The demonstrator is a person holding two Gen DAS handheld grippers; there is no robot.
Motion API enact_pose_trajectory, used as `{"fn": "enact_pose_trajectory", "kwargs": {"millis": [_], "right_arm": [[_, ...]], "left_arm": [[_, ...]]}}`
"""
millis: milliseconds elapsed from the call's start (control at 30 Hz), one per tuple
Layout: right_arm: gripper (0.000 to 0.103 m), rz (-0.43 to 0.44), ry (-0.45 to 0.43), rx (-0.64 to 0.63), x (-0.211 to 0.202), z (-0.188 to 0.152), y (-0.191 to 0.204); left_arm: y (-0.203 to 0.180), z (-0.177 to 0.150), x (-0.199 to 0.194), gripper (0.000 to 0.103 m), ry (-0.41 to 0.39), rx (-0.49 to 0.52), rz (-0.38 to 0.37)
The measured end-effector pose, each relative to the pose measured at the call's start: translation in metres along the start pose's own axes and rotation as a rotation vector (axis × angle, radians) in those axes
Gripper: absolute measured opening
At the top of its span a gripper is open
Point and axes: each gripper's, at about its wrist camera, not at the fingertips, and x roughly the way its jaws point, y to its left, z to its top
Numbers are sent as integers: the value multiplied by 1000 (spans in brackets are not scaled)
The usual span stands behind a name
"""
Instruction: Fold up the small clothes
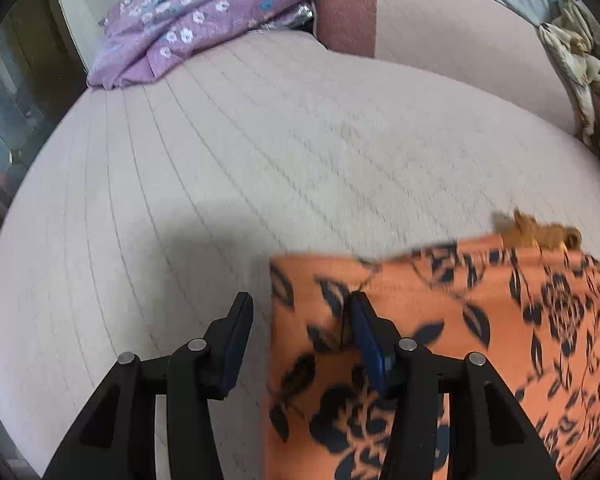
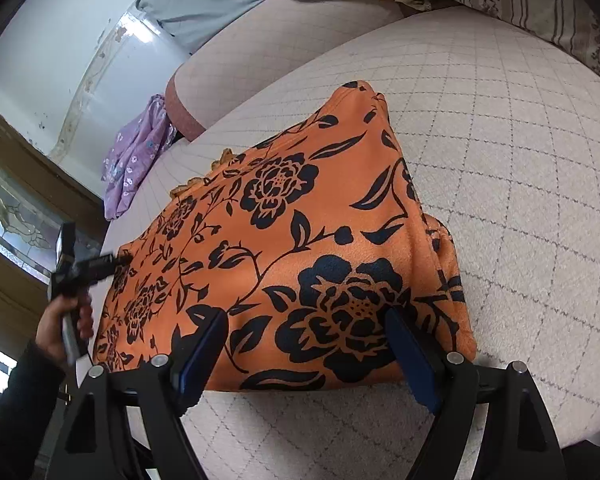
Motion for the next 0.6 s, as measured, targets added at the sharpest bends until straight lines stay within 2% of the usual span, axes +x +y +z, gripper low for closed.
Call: {"fn": "enact_pose_trajectory", "kwargs": {"millis": [100,133,233,367,433,600], "right_arm": [[83,-1,-3,0,0,-1,0],[83,-4,-2,-4,0,0,1],[84,-5,-1,-5,1,0,1],[84,-10,-6,-7,-2,-2,2],[84,-16,-4,-6,-2,-2,3],[84,-17,3,-3,-1,-2,3]], "left_arm": [[3,-2,-15,53,-57,-2,70],[4,-4,-18,52,-66,-13,73],[15,-16,-46,53,-112,-57,22],[15,-52,-90,68,-180,-80,-52],[9,-77,-107,70,-198,-68,-90],[-15,-125,-115,70,-169,-41,-136]]}}
